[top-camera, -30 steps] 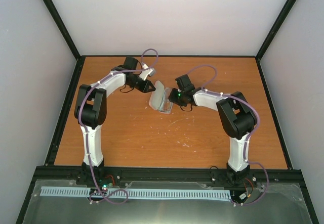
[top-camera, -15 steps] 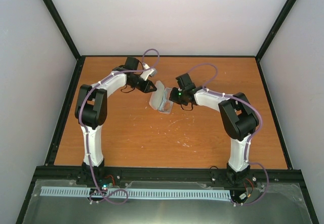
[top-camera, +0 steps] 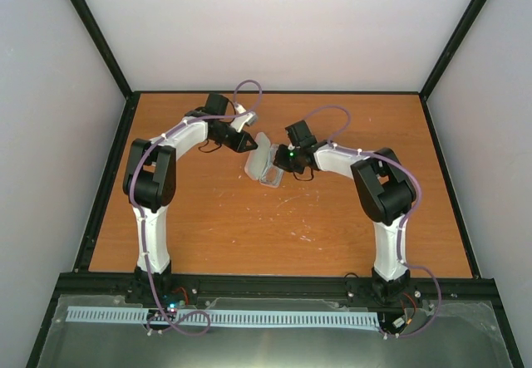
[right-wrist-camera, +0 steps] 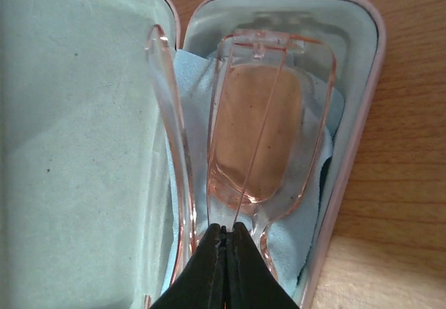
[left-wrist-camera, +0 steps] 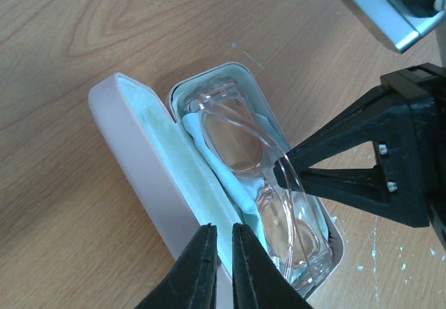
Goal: Organize the sunglasses
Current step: Place the sunglasses in the sunglasses case, then close the sunglasses case at the center of the board.
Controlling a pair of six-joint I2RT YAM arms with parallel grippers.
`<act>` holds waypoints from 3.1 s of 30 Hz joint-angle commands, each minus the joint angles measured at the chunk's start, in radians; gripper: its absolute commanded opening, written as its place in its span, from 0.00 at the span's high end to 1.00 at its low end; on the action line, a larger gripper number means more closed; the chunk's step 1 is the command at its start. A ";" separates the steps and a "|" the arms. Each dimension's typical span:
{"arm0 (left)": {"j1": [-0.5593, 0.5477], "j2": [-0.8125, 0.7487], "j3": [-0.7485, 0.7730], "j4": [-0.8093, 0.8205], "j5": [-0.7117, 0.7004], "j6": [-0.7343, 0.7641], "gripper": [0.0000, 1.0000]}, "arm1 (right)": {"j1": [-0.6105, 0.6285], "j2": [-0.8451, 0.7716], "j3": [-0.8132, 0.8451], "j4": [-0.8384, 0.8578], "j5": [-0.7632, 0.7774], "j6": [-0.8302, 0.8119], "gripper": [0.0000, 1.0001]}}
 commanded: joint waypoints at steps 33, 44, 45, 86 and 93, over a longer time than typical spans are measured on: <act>-0.008 -0.051 0.018 0.011 -0.016 -0.001 0.90 | -0.023 0.008 0.012 -0.089 0.029 -0.037 0.97; 0.018 -0.151 -0.060 0.139 -0.144 -0.040 0.90 | -0.023 0.047 0.020 -0.102 0.021 -0.047 0.97; 0.023 -0.155 -0.067 0.147 -0.154 -0.042 0.90 | -0.023 0.045 0.018 -0.102 0.021 -0.047 0.97; -0.088 0.003 0.049 -0.002 -0.080 -0.069 0.92 | -0.023 0.042 0.026 -0.108 0.025 -0.068 0.97; -0.095 0.019 0.067 -0.003 -0.083 -0.067 0.92 | -0.023 0.012 0.054 -0.149 0.047 -0.101 0.97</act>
